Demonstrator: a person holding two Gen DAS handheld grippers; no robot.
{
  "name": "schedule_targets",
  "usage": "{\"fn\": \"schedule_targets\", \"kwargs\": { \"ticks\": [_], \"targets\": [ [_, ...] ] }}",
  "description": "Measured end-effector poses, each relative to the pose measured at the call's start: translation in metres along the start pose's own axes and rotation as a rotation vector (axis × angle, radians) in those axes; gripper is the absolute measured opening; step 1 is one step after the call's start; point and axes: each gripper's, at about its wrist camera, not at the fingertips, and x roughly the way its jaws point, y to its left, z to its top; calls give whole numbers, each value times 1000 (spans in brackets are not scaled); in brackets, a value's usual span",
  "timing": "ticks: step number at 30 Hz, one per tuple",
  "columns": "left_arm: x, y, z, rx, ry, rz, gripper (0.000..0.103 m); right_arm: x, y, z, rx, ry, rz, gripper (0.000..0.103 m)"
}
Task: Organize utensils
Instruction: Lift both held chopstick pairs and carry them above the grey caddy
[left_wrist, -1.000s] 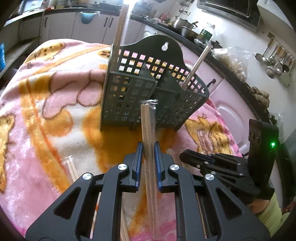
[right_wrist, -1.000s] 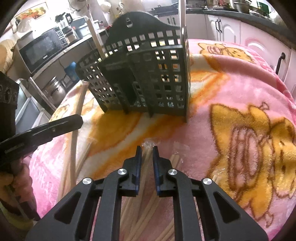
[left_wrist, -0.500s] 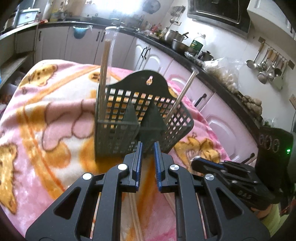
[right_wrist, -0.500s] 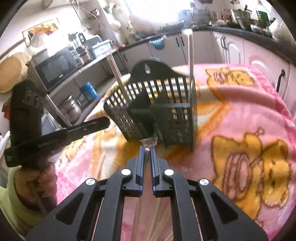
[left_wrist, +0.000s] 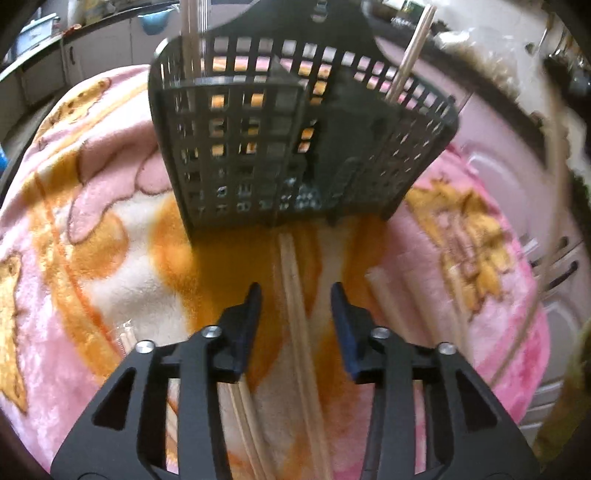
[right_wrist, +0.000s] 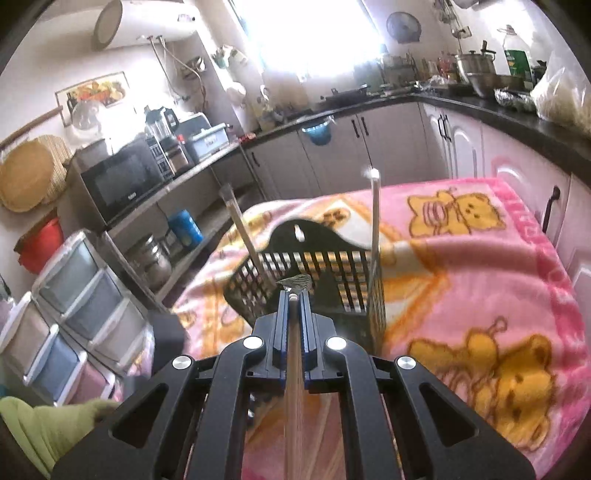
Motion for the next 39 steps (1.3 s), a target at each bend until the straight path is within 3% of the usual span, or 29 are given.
{"fn": "schedule_targets", "kwargs": {
  "ticks": [4, 8, 11, 17, 21, 24, 29, 39],
  "targets": [
    [14, -2, 1, 8, 23, 8, 32, -10, 6, 20, -15, -48, 12, 6],
    [19, -3, 0, 30, 20, 24, 8, -19, 11, 42, -33, -101, 8, 6],
    [13, -2, 4, 26, -1, 3, 1, -23, 13, 56, -40, -150, -10, 6],
    [-51, -1, 20, 23, -157, -134, 1, -23, 6, 79, -24, -224, -29, 6],
    [-91, -3, 39, 19, -292, -174, 1, -19, -1, 90, -12, -255, -39, 6],
    [-118, 0, 60, 23, -432, -126, 1, -14, -7, 98, -3, -270, -59, 6],
    [-131, 1, 101, -28, -575, -92, 1, -5, -16, 108, 15, -296, -87, 6],
    [-134, -14, 146, -56, -766, -73, 1, 5, -38, 118, 44, -388, -143, 6]
  ]
}}
